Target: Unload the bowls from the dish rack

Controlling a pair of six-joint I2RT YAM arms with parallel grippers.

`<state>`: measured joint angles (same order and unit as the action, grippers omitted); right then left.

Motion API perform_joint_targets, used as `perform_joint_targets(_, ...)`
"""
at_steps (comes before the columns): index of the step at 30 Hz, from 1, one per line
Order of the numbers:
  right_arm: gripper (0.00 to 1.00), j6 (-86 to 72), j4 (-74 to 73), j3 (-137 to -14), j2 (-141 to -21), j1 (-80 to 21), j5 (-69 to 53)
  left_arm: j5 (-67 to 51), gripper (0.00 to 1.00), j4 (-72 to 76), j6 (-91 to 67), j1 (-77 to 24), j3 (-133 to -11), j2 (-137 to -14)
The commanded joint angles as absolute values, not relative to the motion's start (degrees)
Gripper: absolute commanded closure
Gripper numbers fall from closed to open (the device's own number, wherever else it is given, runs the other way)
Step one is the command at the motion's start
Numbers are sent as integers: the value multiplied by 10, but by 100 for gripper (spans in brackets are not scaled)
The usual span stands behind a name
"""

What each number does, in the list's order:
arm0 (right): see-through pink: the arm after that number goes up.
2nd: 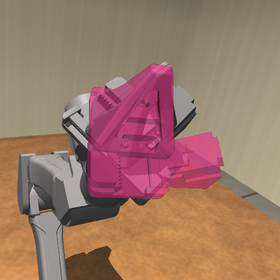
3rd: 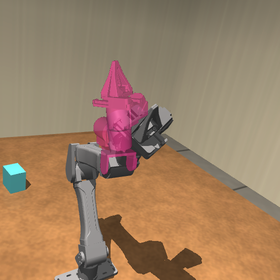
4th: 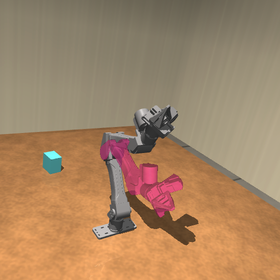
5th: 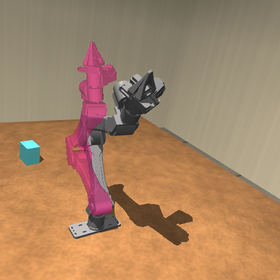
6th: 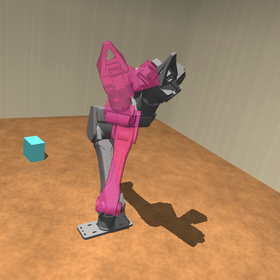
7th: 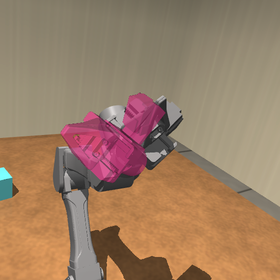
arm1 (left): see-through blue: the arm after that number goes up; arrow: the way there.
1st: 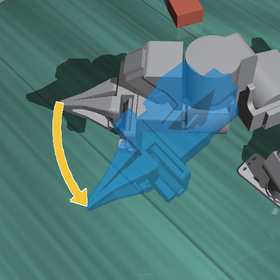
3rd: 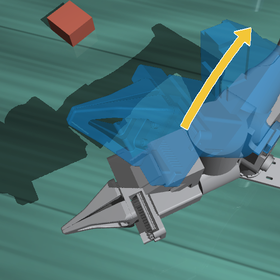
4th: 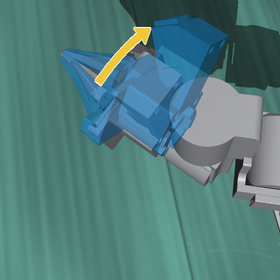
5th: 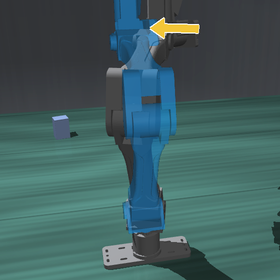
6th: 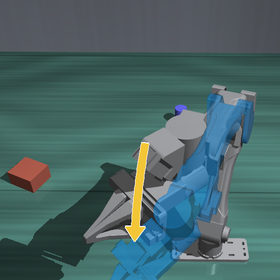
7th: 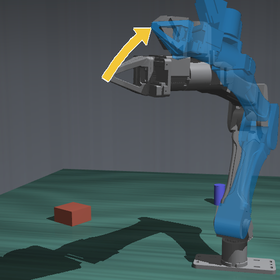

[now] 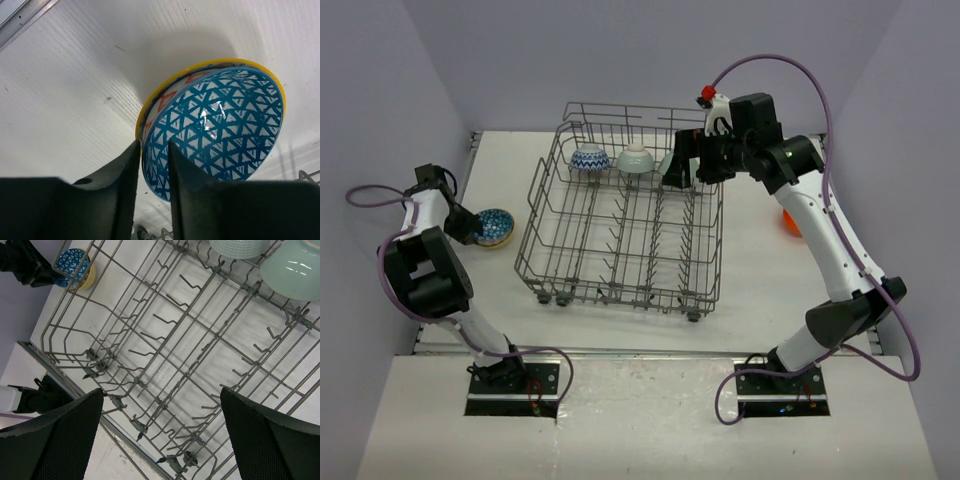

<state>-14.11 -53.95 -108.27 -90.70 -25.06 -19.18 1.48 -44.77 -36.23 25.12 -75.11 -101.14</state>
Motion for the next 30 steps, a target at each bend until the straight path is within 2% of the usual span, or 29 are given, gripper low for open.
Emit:
perform_joint_targets(1,1,-143,-522,-1077,-879,-246,-208,11,67,-434,-353,256,-765,-1010)
perform_joint_targets(4,1,-144,-521,-1074,-875,-246,-211,8,51,-439,-355,256,-765,-1007)
perform_joint_targets(8,1,-151,-522,-1077,-874,-245,-205,4,23,-457,-367,257,-773,-989)
perform_joint_targets(12,1,-163,-524,-1082,-877,-245,-194,-5,14,-470,-385,257,-787,-960)
perform_joint_targets(21,1,-190,-526,-1075,-876,-243,-212,-50,8,-485,-428,256,-817,-868)
perform_joint_targets(23,1,-193,-526,-1071,-877,-239,-218,-57,11,-483,-435,255,-831,-846)
perform_joint_targets(30,1,-102,-520,-1097,-902,-240,-90,-96,17,-477,-415,200,-910,-797)
